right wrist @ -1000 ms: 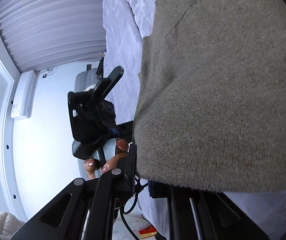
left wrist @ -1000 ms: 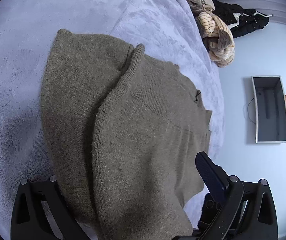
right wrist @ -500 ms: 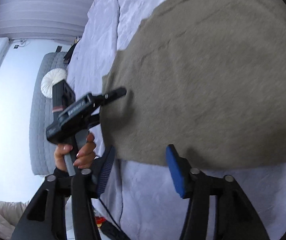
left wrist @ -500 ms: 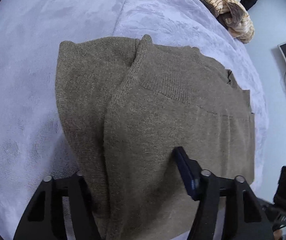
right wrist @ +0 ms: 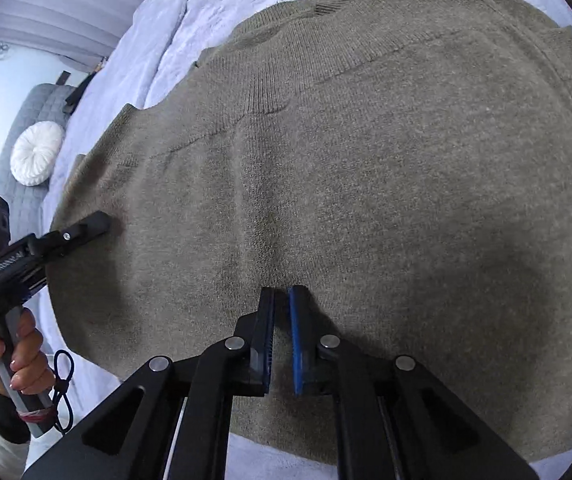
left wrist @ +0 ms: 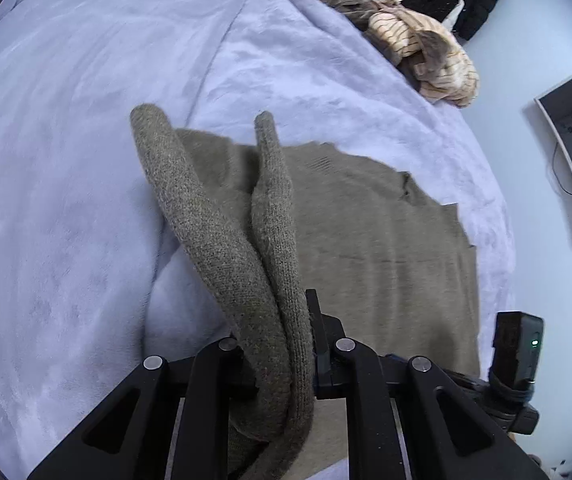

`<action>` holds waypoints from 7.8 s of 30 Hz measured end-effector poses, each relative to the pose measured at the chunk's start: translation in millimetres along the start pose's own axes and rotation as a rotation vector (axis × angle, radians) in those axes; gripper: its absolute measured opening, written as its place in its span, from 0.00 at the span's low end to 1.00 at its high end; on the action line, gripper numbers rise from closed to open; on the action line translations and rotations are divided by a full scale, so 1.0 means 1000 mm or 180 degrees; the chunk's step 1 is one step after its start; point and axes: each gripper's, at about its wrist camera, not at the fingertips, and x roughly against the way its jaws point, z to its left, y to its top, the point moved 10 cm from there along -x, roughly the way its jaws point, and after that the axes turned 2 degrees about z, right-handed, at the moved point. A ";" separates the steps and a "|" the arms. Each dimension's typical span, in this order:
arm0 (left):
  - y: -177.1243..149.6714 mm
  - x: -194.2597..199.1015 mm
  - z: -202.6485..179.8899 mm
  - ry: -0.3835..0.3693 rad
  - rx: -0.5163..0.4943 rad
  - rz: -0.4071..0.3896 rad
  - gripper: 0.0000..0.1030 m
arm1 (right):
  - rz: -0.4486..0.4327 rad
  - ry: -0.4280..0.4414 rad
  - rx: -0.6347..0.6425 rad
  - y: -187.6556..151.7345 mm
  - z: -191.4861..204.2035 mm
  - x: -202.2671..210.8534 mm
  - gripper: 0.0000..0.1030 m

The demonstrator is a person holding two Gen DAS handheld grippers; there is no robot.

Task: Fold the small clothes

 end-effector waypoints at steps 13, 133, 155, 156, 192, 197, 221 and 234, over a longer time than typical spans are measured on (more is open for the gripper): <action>0.000 -0.061 -0.223 -0.0287 -0.1138 0.0142 0.16 | -0.0536 0.0726 -0.0619 0.006 -0.080 0.098 0.12; -0.052 -0.080 -0.112 0.0883 -0.0166 0.0203 0.67 | -0.0330 -0.0541 -0.0173 0.041 -0.141 0.145 0.13; -0.051 -0.081 -0.109 0.0922 -0.0228 0.0204 0.73 | -0.0343 -0.0332 -0.0450 0.027 -0.187 0.164 0.52; -0.051 -0.081 -0.109 0.0926 -0.0230 0.0207 0.73 | -0.0342 -0.0291 -0.0480 0.026 -0.188 0.164 0.55; -0.027 -0.134 -0.133 0.0358 -0.0134 0.0474 0.99 | -0.0252 -0.0075 -0.0351 0.064 -0.189 0.130 0.13; -0.031 -0.137 -0.135 0.0238 -0.0108 0.0498 0.99 | -0.0223 0.0117 -0.0422 0.059 -0.194 0.145 0.46; -0.035 -0.166 -0.164 -0.0126 -0.0128 0.0636 0.91 | 0.0058 0.0938 -0.0307 0.088 -0.154 0.093 0.64; -0.037 -0.104 -0.167 -0.0410 -0.0341 0.0423 0.50 | -0.0179 0.1428 -0.0518 0.076 -0.112 0.125 0.30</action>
